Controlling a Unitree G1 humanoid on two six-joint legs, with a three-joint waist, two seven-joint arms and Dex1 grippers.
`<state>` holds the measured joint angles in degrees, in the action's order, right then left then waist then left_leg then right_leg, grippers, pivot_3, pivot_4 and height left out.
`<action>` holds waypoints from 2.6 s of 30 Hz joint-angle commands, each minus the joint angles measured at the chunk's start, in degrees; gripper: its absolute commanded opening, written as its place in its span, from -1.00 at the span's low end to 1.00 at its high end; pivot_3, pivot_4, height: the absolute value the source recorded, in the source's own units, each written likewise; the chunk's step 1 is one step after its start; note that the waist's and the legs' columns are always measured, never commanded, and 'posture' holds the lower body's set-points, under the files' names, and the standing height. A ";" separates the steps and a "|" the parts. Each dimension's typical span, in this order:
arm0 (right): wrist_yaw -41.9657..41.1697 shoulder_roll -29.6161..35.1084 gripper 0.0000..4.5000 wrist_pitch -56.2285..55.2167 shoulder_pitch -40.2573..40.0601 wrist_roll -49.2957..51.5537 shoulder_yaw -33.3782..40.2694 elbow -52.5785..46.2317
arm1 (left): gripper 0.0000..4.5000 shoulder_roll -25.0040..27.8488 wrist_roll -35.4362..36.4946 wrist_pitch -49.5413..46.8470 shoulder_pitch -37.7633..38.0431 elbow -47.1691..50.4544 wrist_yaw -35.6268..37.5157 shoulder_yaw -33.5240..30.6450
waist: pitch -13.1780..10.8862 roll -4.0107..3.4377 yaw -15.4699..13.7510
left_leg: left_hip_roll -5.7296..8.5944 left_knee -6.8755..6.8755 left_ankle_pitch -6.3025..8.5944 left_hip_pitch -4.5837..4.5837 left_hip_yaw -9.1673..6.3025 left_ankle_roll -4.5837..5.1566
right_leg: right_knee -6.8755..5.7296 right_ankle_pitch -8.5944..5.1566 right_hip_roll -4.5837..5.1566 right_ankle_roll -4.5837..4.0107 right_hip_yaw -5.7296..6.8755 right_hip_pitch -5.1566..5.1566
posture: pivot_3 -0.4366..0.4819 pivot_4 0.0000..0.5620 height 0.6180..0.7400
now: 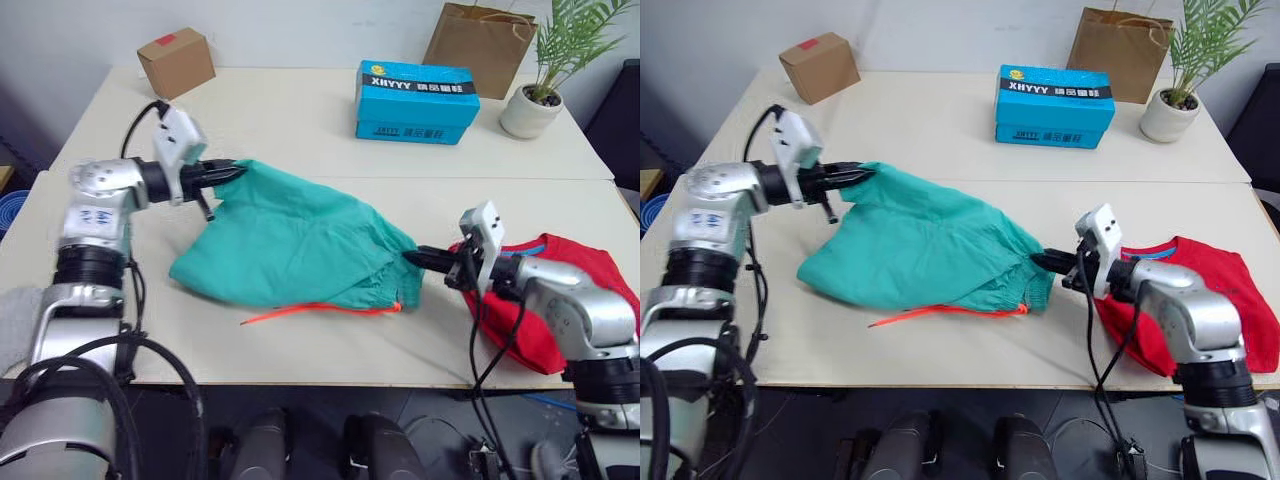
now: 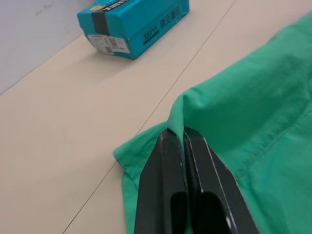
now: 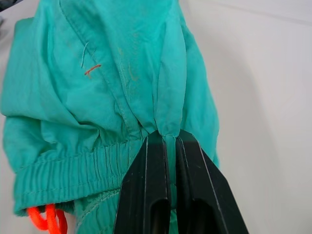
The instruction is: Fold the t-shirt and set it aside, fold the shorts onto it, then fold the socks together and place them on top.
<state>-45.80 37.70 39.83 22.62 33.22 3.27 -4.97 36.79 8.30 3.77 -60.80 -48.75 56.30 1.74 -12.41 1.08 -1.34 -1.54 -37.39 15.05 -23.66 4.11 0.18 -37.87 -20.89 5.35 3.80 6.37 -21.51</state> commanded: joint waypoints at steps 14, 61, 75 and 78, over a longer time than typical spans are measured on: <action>8.52 -1.19 -0.46 -15.58 -5.59 -11.45 5.02 -5.40 | -0.16 -2.81 -6.02 18.51 -6.14 -18.31 -12.16 -4.93 | -0.02 0.07 0.60 | 0.03 0.14 0.00 0.08 0.14 0.02 | -0.11 0.04 0.04 0.06 -0.04 -0.07 | -0.05 -0.47 1.00; -8.04 -1.49 -1.00 -46.98 1.37 -31.42 -16.71 8.28 | -0.99 15.13 -0.84 4.07 51.59 37.78 5.58 -4.14 | 0.75 -0.33 3.71 | -0.17 0.39 -0.05 0.75 0.46 -0.06 | -0.52 0.17 0.06 -0.10 -0.46 0.06 | -0.05 -0.47 1.00; -26.04 -0.64 -1.00 -61.16 7.10 -23.50 -16.00 25.22 | -0.99 6.05 8.54 -16.05 91.22 82.09 -7.20 -26.74 | 0.72 -0.33 2.52 | -0.16 0.24 0.34 0.82 0.31 0.49 | 0.10 0.17 0.10 -0.14 -0.41 0.51 | -0.05 -0.47 1.00; -26.44 -1.41 -1.00 -53.91 5.95 -19.80 -14.86 23.06 | -0.99 4.36 10.80 -18.18 90.25 82.75 -7.67 -25.96 | 0.72 -0.33 2.61 | -0.16 0.29 0.43 1.13 0.31 0.50 | 0.17 0.17 0.12 -0.14 -0.40 0.83 | -0.05 -0.47 1.00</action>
<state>-71.94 36.09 -17.43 28.92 10.69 -13.98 19.91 41.46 17.15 -13.59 29.63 32.44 49.33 -23.62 -11.69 0.75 1.27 -1.71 -37.09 15.51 -22.46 4.42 0.66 -37.70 -20.73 5.46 3.66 5.97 -20.63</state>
